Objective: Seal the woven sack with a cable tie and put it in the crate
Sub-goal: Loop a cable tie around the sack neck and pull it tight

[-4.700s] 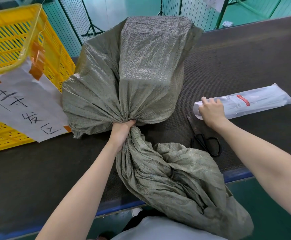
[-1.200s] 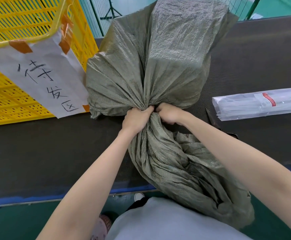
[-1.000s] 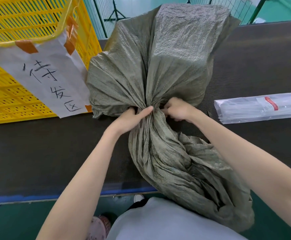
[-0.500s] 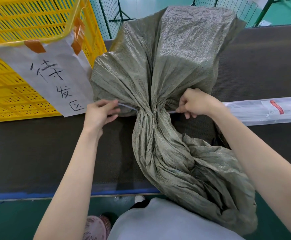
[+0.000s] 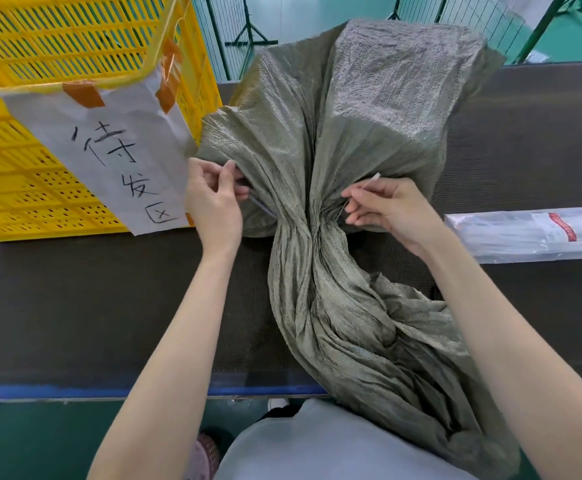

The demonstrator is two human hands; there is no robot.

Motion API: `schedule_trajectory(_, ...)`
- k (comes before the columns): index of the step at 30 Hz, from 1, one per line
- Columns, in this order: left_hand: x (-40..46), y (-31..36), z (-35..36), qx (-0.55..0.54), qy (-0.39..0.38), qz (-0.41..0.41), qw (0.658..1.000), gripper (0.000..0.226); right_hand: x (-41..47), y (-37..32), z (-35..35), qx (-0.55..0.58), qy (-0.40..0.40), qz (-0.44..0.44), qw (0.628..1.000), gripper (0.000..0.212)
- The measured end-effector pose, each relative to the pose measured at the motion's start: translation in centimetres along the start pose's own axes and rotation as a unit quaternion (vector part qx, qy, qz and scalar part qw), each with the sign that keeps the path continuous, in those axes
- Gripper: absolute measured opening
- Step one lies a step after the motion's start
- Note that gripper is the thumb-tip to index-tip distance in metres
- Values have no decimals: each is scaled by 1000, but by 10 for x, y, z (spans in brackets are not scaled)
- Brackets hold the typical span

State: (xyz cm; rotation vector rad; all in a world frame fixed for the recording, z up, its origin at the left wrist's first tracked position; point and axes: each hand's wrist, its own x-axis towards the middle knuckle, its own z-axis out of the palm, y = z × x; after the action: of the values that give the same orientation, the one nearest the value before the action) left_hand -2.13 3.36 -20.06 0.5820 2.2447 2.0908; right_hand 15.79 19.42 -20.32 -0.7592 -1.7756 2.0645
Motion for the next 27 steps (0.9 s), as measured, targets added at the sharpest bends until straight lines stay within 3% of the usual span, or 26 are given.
schedule_trajectory(5,3,10,7,-50,-58,24,997,18,6,7,14,-37,9,-74,997,16)
schedule_trajectory(9,7,9,2,72,-89,111,987,13,10,8,22,-134,42,-167,976,20)
schedule_trajectory(12,11,7,1,175,-94,180,963,17,10,5,29,-198,59,-255,945,13)
schedule_trajectory(16,4,17,12,64,-97,145,983,16,14,2,37,-309,76,-374,871,12)
schedule_trajectory(22,14,5,28,-47,-173,10,984,16,21,8,41,-250,90,-286,921,12)
schedule_trajectory(27,15,-3,27,-19,-231,32,972,9,29,11,46,-102,87,-224,965,17)
